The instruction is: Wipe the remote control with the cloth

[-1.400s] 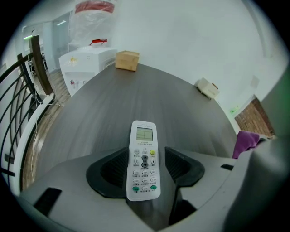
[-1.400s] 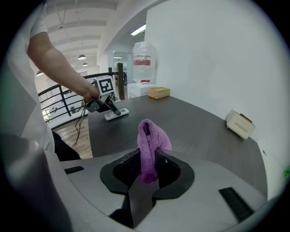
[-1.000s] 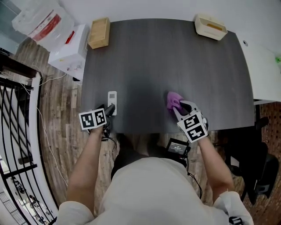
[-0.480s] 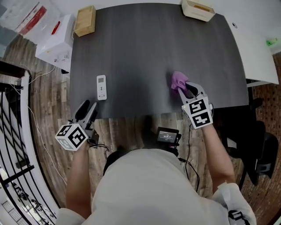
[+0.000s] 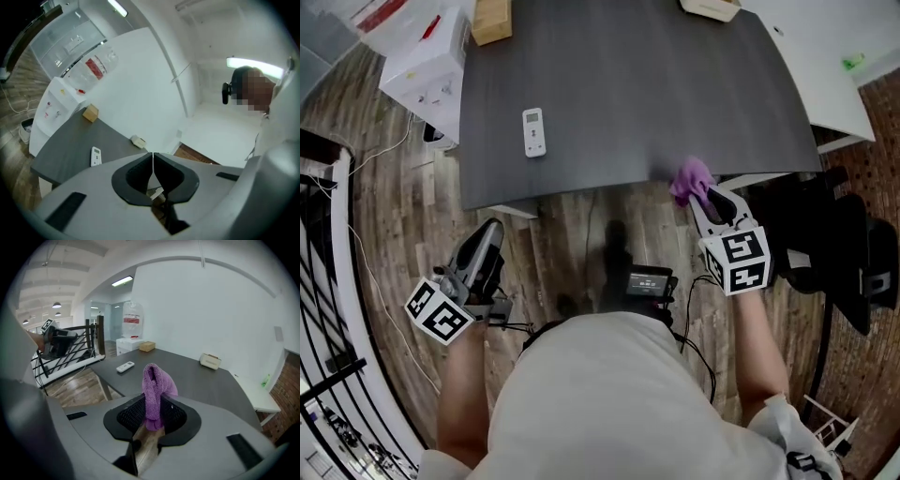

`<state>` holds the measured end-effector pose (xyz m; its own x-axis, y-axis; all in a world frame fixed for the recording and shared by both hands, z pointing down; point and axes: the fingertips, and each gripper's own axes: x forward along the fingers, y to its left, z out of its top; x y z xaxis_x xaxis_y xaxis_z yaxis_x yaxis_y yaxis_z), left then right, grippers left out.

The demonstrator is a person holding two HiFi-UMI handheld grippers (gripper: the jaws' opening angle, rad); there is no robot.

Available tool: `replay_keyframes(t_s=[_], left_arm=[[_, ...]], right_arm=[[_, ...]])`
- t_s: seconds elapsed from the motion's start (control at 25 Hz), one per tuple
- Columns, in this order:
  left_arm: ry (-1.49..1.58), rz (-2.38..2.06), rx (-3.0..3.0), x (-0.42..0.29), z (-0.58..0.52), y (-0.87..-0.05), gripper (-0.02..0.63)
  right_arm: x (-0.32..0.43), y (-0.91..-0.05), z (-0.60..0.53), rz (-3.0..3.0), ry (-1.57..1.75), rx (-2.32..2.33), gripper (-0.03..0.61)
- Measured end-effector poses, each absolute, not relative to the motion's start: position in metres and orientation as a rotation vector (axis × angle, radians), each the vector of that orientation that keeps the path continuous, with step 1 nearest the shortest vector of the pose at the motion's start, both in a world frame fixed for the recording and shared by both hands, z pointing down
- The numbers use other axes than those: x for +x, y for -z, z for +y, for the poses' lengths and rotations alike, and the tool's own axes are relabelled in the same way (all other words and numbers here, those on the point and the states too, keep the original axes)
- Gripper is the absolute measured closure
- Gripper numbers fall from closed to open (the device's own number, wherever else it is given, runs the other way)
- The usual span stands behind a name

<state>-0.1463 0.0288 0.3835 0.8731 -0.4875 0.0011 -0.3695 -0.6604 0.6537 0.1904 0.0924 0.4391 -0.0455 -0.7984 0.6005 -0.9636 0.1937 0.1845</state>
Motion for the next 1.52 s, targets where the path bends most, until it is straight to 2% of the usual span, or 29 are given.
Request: replay_keyframes(t_s=[0.28, 0.52, 0.64, 0.76, 1.0, 1.2, 1.52], left_arm=[[0.187, -0.824, 2.768, -0.196, 0.074, -0.332, 0.600], [0.330, -1.363, 2.818, -0.249, 0.068, -0.274, 0.600], [0.523, -1.176, 2.627, -0.258, 0.063, -0.266, 0.600], [0.580, -0.862, 2.554, -0.243, 0.083, -0.266, 0.600], [0.447, -0.647, 2.491, -0.207, 0.151, -0.295, 0.600], [0.331, -0.587, 2.400, -0.172, 0.198, -0.326, 0.600], [0.280, -0.530, 2.365, -0.134, 0.230, -0.329, 0.600]], right_arm=[[0.099, -0.414, 0.166, -1.966, -0.363, 1.746, 0.488], [0.063, -0.388, 0.206, -2.026, -0.386, 1.825, 0.488], [0.054, -0.374, 0.213, -2.067, -0.395, 1.842, 0.488], [0.044, -0.360, 0.215, -2.142, -0.446, 1.841, 0.488], [0.060, -0.335, 0.218, -2.218, -0.456, 1.800, 0.488], [0.087, -0.332, 0.237, -2.275, -0.590, 1.804, 0.488], [0.103, -0.327, 0.252, -2.368, -0.714, 1.835, 0.489]])
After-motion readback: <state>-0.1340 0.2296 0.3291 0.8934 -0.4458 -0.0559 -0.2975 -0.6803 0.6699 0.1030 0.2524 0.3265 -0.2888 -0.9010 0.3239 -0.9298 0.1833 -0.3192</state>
